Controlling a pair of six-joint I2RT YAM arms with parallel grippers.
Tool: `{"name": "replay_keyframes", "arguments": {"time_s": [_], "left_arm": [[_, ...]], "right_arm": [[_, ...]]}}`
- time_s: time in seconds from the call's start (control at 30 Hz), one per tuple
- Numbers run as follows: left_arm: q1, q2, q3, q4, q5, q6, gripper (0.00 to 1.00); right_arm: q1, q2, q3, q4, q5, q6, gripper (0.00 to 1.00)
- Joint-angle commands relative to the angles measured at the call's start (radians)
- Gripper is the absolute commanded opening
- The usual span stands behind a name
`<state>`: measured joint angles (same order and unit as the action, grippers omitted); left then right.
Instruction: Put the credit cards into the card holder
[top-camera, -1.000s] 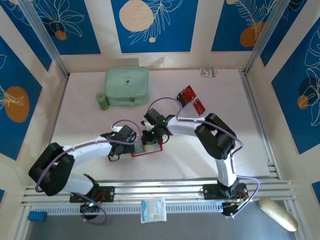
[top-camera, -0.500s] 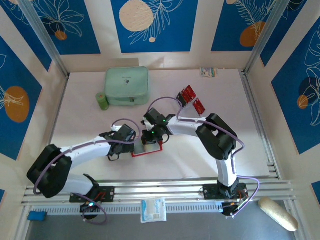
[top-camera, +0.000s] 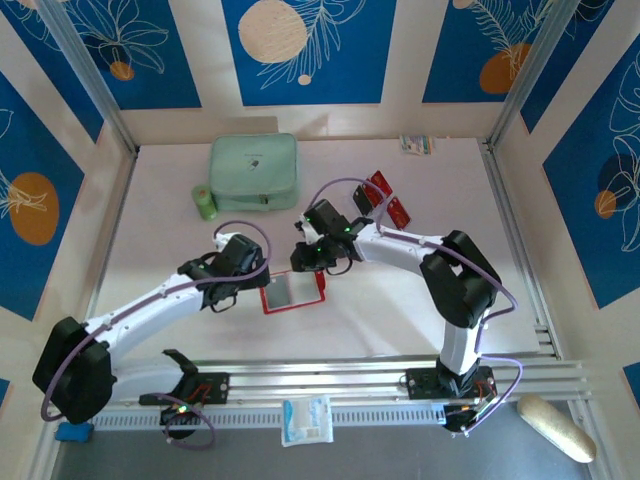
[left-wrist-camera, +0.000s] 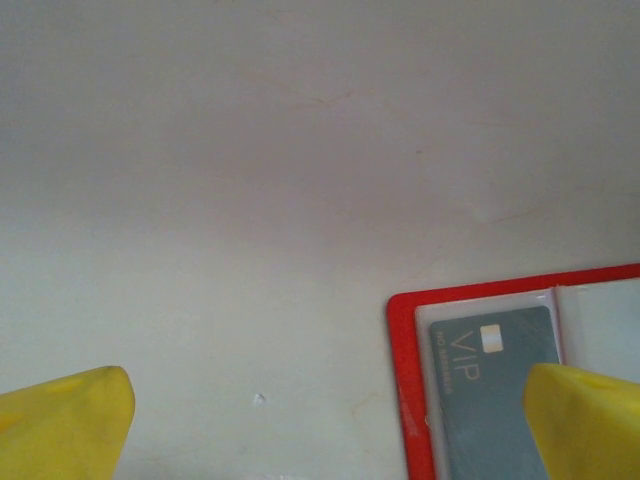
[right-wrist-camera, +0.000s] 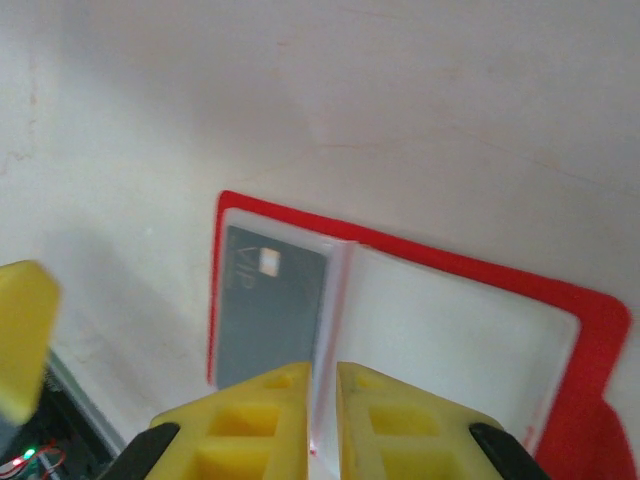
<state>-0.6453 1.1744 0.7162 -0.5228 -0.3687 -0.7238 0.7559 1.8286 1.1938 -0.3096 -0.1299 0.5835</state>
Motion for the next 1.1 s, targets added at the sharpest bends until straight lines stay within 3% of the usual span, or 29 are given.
{"name": "replay_keyframes", "arguments": {"time_s": [0.0, 0.4, 1.07], "left_arm": [[0.012, -0.018, 0.028, -0.017, 0.045, 0.022, 1.0], [0.007, 0.055, 0.046, 0.066, 0.176, 0.009, 1.0], [-0.059, 0.164, 0.041, 0.136, 0.186, -0.038, 1.0]], "right_arm": [[-0.017, -0.012, -0.038, -0.015, 0.0, -0.017, 0.15], [-0.036, 0.039, -0.069, 0.037, 0.007, -0.03, 0.15], [-0.046, 0.079, -0.056, 0.029, 0.006, -0.044, 0.13]]}}
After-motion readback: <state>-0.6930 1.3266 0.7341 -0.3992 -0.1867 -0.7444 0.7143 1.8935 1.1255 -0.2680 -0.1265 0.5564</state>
